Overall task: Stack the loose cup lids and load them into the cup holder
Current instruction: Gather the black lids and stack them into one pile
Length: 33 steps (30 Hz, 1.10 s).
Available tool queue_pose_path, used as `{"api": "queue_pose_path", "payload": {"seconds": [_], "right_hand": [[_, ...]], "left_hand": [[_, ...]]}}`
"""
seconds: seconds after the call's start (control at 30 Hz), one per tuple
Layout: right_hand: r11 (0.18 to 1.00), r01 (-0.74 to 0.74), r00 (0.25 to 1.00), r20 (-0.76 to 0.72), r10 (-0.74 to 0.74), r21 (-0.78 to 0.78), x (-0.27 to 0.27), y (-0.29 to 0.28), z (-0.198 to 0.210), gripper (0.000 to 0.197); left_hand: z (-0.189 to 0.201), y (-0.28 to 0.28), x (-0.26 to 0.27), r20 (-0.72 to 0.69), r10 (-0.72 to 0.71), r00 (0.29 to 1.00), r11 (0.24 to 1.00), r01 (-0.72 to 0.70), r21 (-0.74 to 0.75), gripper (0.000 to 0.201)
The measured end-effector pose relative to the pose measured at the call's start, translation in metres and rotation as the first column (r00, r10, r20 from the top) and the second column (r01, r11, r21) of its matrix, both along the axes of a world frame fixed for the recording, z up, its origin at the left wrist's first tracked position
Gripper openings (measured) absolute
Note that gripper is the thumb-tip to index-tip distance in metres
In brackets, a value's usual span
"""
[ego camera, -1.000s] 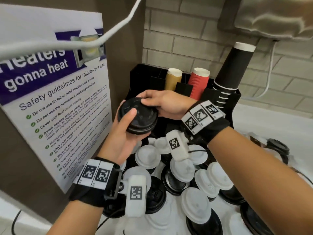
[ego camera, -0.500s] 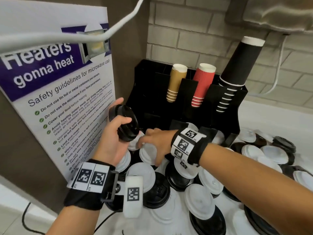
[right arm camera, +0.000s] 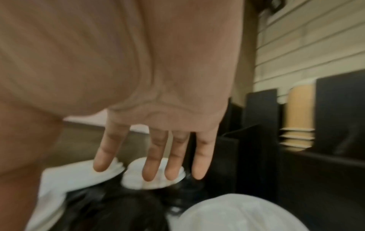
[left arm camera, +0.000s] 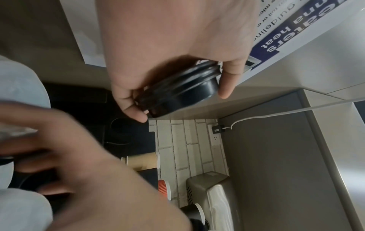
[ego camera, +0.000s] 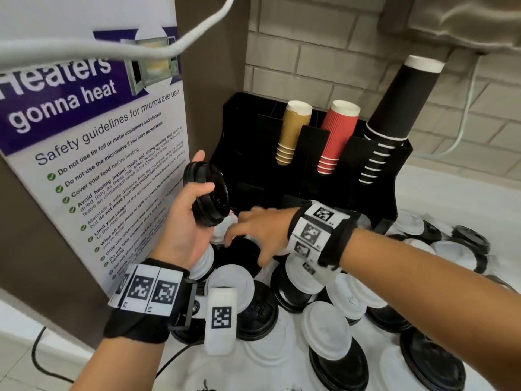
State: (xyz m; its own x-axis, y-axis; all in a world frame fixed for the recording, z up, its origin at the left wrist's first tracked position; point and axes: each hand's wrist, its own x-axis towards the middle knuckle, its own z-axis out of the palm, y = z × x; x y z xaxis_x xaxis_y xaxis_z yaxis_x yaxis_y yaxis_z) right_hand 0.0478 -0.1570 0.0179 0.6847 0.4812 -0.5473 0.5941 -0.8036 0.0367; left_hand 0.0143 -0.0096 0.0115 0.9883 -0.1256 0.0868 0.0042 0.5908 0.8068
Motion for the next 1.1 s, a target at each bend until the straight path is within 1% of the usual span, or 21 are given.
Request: {"api": "queue_pose_path", "payload": {"seconds": [0.03, 0.07, 0.13, 0.3, 0.37, 0.47, 0.57, 0.63, 0.7, 0.77, 0.87, 0.97, 1.03, 1.1], "right_hand": [[0.999, -0.044, 0.999, -0.011, 0.043, -0.024, -0.002, 0.008, -0.008, 0.078], [0.995, -0.077, 0.997, 0.009, 0.078, -0.061, -0.004, 0.014, -0.017, 0.081], [0.989, -0.098, 0.992, 0.074, 0.107, -0.106, -0.003, 0.019, -0.030, 0.085], [0.994, -0.087, 0.989, 0.111, 0.093, -0.064, 0.007, 0.021, -0.038, 0.091], [0.998, -0.050, 0.990, 0.127, 0.053, -0.026, 0.006, 0.019, -0.045, 0.087], [0.999, -0.006, 0.991, 0.137, 0.000, 0.041, 0.004, 0.016, -0.050, 0.080], [0.996, 0.029, 0.994, 0.100, -0.037, 0.087, 0.004, 0.011, -0.047, 0.070], [0.981, 0.088, 0.995, 0.040, -0.096, 0.170, 0.005, 0.005, -0.041, 0.068], [0.951, 0.170, 0.985, -0.027, -0.169, 0.258, 0.006, -0.001, -0.034, 0.066], [0.943, 0.205, 0.979, -0.064, -0.195, 0.260, 0.006, -0.005, -0.030, 0.071], [0.964, 0.160, 0.987, -0.055, -0.151, 0.213, 0.004, -0.005, -0.034, 0.078], [0.977, 0.115, 0.993, -0.025, -0.112, 0.179, 0.001, -0.002, -0.040, 0.073], [0.970, 0.124, 0.992, -0.034, -0.120, 0.208, 0.000, -0.003, -0.039, 0.069], [0.943, 0.157, 0.987, -0.074, -0.141, 0.294, 0.001, -0.007, -0.030, 0.066]], "left_hand": [[0.001, 0.001, -0.001, 0.002, 0.006, 1.000, 1.000, -0.006, 0.009, 0.051], [0.001, 0.002, -0.001, 0.002, 0.005, 1.000, 1.000, -0.005, 0.013, 0.052], [0.001, 0.003, -0.002, 0.006, -0.005, 1.000, 1.000, 0.004, 0.017, 0.054], [-0.002, 0.005, -0.005, 0.038, -0.030, 0.999, 0.998, 0.028, 0.057, 0.060], [-0.004, 0.003, -0.006, 0.031, -0.045, 0.998, 0.998, 0.043, 0.048, 0.061], [-0.005, 0.001, -0.006, -0.003, -0.052, 0.999, 0.999, 0.052, -0.001, 0.056], [-0.005, 0.001, -0.004, 0.030, -0.044, 0.999, 0.999, 0.044, 0.007, 0.047], [-0.005, 0.001, -0.003, 0.059, -0.020, 0.998, 0.998, 0.017, 0.055, 0.043], [-0.005, 0.000, -0.001, 0.074, 0.010, 0.997, 0.994, -0.018, 0.105, 0.043], [-0.005, 0.000, -0.001, 0.092, 0.022, 0.996, 0.990, -0.034, 0.134, 0.046], [-0.006, -0.002, 0.000, 0.087, 0.022, 0.996, 0.989, -0.035, 0.143, 0.050], [-0.007, -0.001, -0.001, 0.084, 0.018, 0.996, 0.988, -0.031, 0.149, 0.048], [-0.007, 0.001, -0.003, 0.094, 0.005, 0.996, 0.990, -0.018, 0.137, 0.041], [-0.008, 0.002, -0.004, 0.085, 0.003, 0.996, 0.995, -0.012, 0.101, 0.037]]}}
